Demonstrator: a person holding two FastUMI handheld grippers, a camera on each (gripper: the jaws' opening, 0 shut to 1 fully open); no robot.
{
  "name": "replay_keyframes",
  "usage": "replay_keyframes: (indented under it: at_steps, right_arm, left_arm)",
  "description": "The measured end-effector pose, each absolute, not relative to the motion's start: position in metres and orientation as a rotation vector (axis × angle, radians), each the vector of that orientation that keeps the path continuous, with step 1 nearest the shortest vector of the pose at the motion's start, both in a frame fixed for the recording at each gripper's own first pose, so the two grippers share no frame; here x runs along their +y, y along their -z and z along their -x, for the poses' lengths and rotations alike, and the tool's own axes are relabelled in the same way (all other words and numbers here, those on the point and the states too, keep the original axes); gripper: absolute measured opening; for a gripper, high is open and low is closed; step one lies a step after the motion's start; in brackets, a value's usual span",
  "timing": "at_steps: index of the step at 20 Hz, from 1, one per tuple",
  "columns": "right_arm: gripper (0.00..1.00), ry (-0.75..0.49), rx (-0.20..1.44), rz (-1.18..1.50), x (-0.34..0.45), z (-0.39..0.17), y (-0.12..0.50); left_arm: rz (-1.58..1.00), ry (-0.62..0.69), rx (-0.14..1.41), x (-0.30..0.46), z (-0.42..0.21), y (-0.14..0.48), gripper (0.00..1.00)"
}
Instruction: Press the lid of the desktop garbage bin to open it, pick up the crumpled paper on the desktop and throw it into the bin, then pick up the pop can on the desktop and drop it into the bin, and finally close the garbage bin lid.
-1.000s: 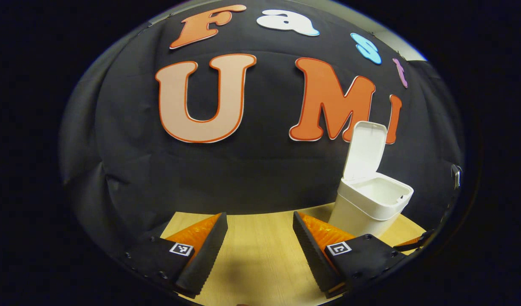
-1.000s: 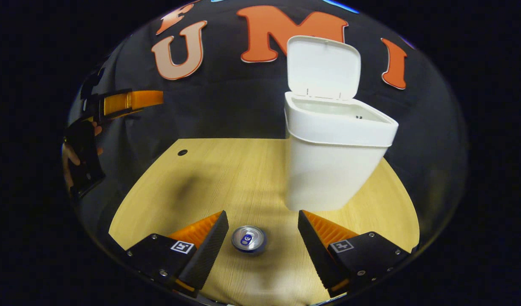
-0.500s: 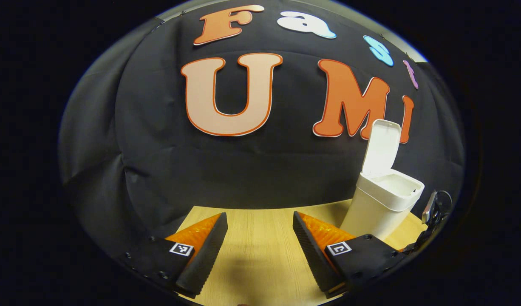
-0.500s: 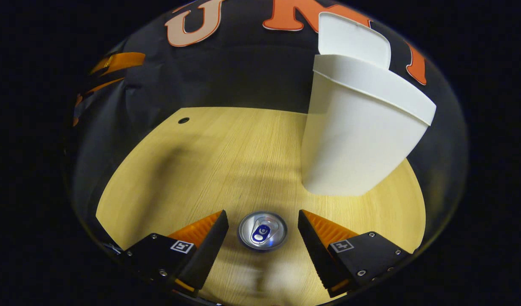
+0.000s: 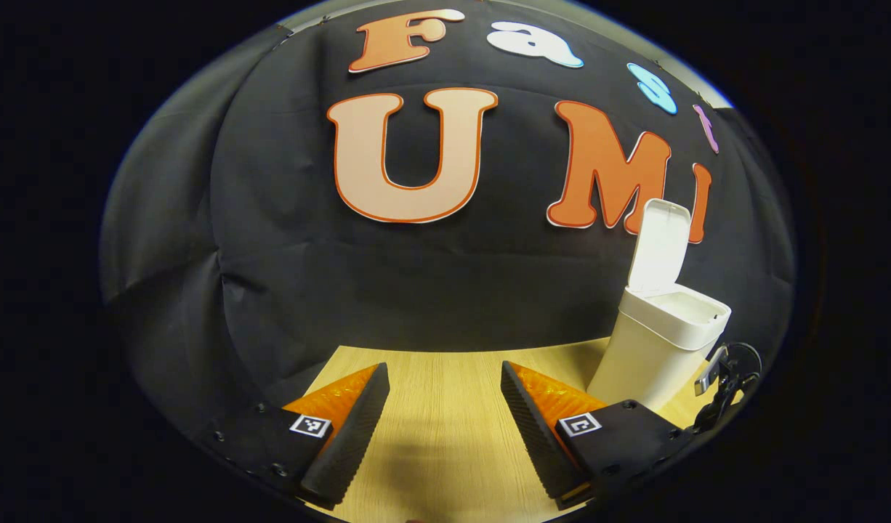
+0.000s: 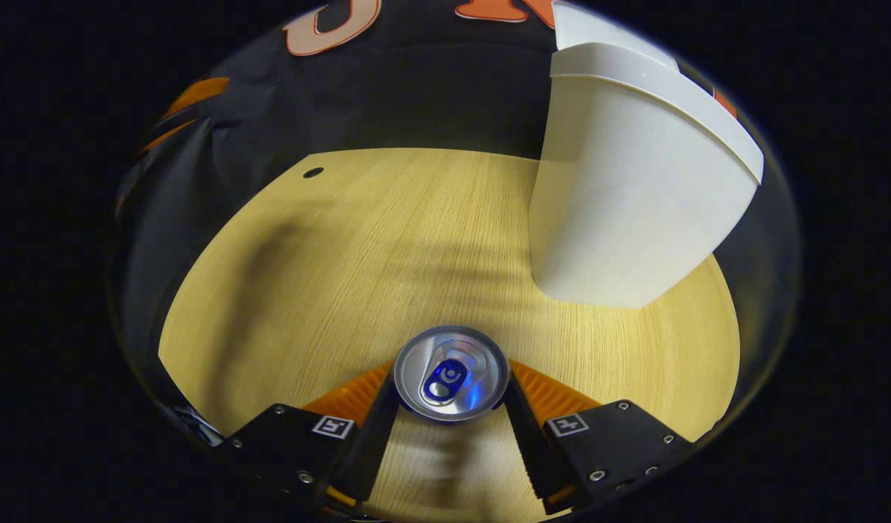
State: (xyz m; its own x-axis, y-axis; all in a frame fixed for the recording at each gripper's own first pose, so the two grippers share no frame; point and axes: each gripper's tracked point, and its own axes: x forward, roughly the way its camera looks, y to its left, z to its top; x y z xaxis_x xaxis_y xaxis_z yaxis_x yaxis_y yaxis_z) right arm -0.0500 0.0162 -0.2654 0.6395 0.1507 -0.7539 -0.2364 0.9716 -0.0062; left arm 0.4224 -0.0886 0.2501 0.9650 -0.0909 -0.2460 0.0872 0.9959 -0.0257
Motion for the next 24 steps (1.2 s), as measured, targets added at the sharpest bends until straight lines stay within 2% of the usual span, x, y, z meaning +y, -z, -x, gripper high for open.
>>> replay_keyframes:
  at_steps: [1, 3, 4, 9, 17, 24]
  right_arm:
    - [0.81, -0.222, 0.838, 0.103, 0.017, 0.049, 0.264]
    - [0.75, -0.227, 0.824, 0.093, 0.015, 0.049, 0.256]
    - [0.79, -0.228, 0.821, 0.089, 0.011, 0.049, 0.252]
    - [0.79, -0.256, 0.877, 0.005, -0.017, 0.073, 0.222]
    - [0.79, -0.241, 0.857, 0.005, -0.088, 0.098, 0.125]
    - [0.79, -0.219, 0.781, 0.038, -0.118, 0.08, 0.047]
  left_arm:
    - [0.016, 0.09, 0.247, -0.087, -0.422, -0.25, 0.98]
    - [0.022, 0.09, 0.247, -0.086, -0.421, -0.251, 0.98]
    - [0.027, 0.092, 0.244, -0.085, -0.422, -0.251, 0.98]
    - [0.031, 0.096, 0.226, -0.083, -0.425, -0.259, 0.98]
    - [0.032, 0.105, 0.201, -0.085, -0.427, -0.267, 0.98]
    - [0.013, 0.117, 0.186, -0.089, -0.429, -0.274, 0.98]
